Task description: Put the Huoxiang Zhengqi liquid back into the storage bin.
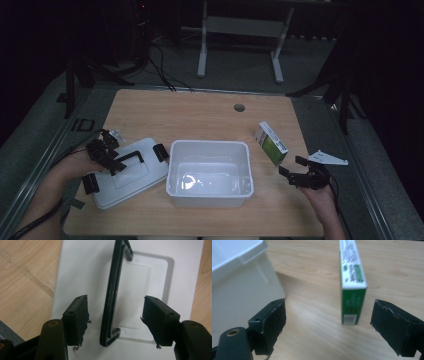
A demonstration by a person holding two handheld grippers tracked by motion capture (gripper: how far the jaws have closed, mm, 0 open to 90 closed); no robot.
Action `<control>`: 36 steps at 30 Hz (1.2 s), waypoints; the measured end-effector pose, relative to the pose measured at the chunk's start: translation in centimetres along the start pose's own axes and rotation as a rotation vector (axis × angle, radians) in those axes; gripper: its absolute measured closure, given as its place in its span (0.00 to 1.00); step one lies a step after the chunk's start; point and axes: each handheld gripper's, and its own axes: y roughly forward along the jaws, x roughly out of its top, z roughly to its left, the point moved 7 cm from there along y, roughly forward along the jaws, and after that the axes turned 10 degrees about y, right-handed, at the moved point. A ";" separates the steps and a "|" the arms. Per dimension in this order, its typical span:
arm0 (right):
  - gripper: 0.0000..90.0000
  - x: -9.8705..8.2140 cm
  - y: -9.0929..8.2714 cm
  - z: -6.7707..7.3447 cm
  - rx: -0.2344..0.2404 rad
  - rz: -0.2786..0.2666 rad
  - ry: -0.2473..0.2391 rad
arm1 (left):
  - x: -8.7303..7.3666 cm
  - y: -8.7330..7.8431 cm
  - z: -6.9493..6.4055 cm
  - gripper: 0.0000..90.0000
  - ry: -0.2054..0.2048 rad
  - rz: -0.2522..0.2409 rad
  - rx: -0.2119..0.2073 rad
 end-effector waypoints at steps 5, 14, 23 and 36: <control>0.13 1.7 0.5 -0.5 -0.033 -0.004 0.007 | 0.1 0.1 0.0 0.42 0.002 0.002 -0.007; 0.22 3.5 1.7 -1.0 -0.042 0.036 0.000 | 0.3 0.2 -0.1 0.42 0.003 0.000 -0.012; 0.26 4.7 3.5 -1.6 -0.053 0.097 -0.005 | 0.3 0.3 -0.1 0.42 0.007 0.006 -0.014; 0.34 6.0 5.9 -2.1 -0.103 0.198 -0.031 | 0.3 0.6 -0.1 0.42 0.008 0.005 -0.016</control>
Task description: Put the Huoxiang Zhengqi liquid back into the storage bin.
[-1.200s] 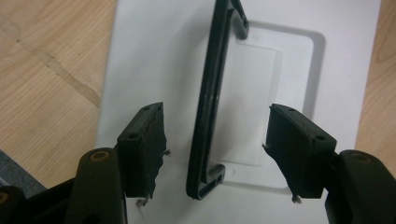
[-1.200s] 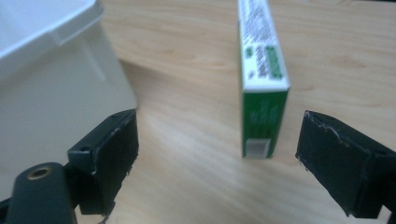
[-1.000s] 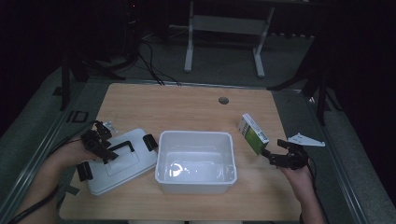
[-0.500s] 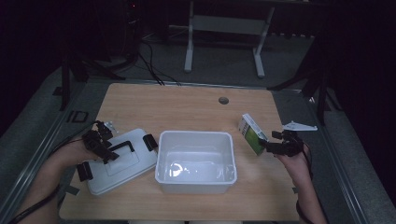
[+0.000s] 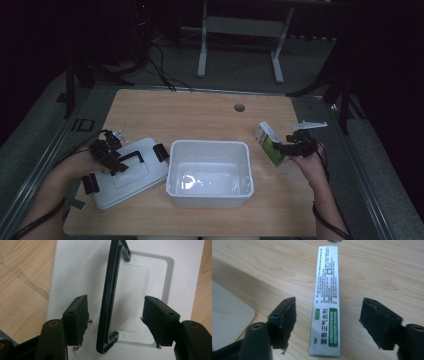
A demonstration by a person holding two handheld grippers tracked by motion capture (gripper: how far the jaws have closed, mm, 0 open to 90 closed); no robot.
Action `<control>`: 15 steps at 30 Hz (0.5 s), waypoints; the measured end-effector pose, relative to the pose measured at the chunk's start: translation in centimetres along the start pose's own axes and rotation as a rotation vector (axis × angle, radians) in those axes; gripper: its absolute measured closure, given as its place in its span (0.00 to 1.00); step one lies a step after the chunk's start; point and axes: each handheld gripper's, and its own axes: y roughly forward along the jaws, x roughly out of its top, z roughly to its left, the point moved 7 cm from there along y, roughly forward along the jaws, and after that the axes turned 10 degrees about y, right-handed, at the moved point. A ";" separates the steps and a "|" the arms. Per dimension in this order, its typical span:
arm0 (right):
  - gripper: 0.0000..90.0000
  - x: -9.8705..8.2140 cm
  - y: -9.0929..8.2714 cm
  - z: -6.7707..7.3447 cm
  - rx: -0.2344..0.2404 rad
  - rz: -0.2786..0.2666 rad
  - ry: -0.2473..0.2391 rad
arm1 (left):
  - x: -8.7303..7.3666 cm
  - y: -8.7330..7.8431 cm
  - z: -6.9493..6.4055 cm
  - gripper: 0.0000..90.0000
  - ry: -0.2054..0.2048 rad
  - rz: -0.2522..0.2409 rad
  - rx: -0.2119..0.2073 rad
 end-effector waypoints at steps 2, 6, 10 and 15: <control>0.35 0.4 0.7 0.0 -0.017 0.041 -0.023 | -0.1 0.0 0.0 0.42 -0.001 -0.003 -0.002; 0.39 0.8 1.4 0.1 -0.024 0.073 -0.041 | -0.1 0.1 0.0 0.42 0.002 0.002 -0.002; 0.40 1.0 1.7 0.1 -0.031 0.094 -0.043 | -0.1 0.1 0.0 0.42 0.002 0.006 -0.005; 0.45 1.5 2.6 -0.1 -0.058 0.166 -0.053 | -0.2 0.1 0.1 0.42 0.008 0.014 0.003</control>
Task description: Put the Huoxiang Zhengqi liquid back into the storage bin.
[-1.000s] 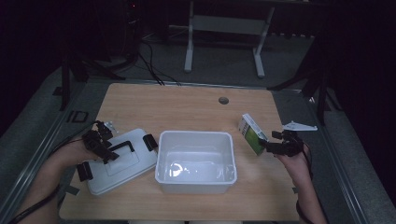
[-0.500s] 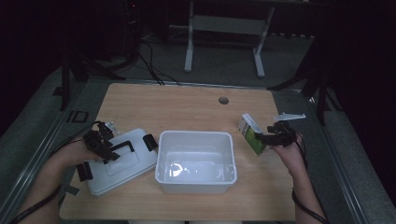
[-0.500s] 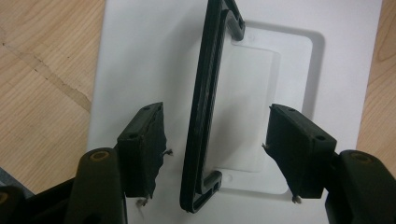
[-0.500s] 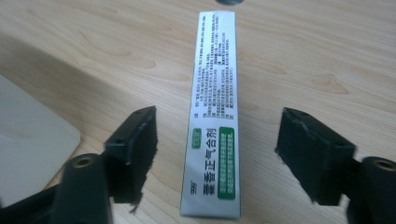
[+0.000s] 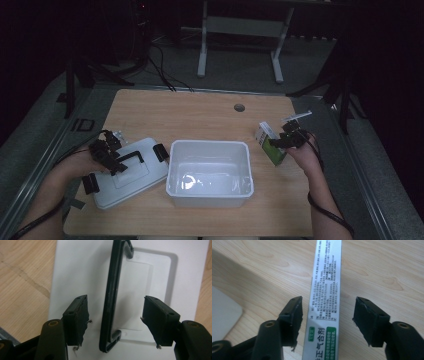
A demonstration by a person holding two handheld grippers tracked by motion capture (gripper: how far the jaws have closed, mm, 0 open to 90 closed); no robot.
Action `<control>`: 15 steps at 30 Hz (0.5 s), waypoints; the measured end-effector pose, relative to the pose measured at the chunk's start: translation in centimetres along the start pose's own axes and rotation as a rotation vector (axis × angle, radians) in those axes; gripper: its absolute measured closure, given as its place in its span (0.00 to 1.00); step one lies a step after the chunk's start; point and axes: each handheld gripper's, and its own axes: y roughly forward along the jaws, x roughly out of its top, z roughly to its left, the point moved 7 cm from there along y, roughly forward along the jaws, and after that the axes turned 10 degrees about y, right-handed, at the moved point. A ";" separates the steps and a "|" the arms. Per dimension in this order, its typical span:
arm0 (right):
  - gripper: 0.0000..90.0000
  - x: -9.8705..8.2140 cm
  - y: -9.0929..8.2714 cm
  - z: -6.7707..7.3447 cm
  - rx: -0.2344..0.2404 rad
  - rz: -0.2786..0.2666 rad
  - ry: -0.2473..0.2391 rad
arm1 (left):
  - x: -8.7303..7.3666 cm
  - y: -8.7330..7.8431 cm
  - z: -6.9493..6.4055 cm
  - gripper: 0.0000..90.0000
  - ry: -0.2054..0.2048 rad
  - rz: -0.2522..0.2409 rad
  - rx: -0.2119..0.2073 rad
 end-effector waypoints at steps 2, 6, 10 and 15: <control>0.46 0.2 0.2 0.0 0.002 0.024 0.008 | 0.0 -0.1 0.0 0.42 0.002 -0.002 0.000; 0.48 0.4 0.6 0.1 0.001 0.066 0.012 | 0.0 0.0 0.0 0.42 0.002 0.000 -0.002; 0.52 0.5 1.0 0.2 -0.018 0.114 0.012 | 0.1 0.1 -0.2 0.42 0.002 0.003 -0.006; 0.56 0.6 1.2 0.2 -0.015 0.149 0.002 | 0.2 0.3 -0.2 0.42 0.013 0.013 -0.004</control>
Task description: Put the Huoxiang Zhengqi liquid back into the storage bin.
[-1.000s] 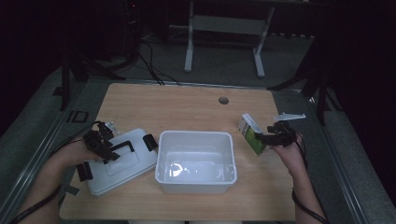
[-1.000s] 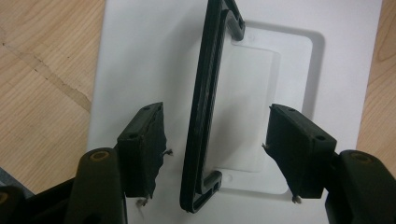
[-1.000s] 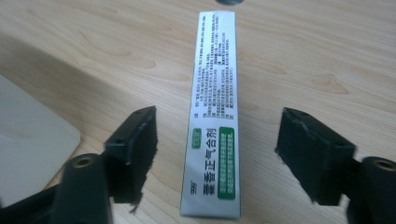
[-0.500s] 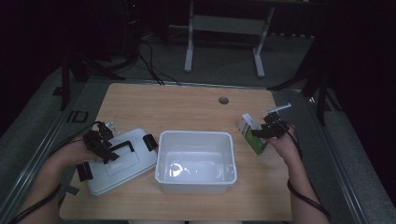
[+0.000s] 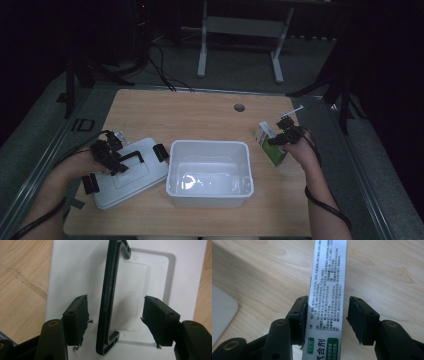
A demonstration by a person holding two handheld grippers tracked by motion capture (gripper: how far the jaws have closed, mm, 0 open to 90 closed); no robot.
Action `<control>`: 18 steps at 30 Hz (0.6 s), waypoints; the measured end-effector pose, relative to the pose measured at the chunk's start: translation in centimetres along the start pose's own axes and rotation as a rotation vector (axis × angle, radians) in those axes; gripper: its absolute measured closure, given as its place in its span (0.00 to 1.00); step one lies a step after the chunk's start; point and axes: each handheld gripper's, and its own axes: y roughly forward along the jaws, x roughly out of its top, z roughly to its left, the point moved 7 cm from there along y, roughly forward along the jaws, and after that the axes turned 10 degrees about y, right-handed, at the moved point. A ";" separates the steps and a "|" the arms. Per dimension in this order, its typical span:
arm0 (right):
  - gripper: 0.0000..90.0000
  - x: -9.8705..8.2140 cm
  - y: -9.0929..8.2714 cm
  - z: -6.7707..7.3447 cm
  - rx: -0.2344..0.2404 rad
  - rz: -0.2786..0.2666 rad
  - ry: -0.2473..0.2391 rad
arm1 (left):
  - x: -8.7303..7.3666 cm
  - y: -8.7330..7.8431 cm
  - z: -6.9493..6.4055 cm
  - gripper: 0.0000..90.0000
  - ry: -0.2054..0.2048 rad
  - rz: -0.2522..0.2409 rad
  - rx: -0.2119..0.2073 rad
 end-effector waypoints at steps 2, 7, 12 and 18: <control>0.60 0.1 0.0 0.1 0.002 0.011 -0.005 | 0.0 0.0 0.0 0.42 -0.001 0.000 0.001; 0.65 0.3 0.1 0.4 -0.001 0.060 -0.016 | 0.1 -0.1 0.0 0.42 -0.004 0.003 0.001; 0.65 0.4 0.4 0.5 -0.013 0.097 -0.016 | 0.1 -0.2 0.0 0.42 -0.003 0.005 0.001; 0.67 0.5 0.5 0.5 -0.026 0.113 -0.022 | 0.0 0.0 0.0 0.42 -0.003 0.009 -0.004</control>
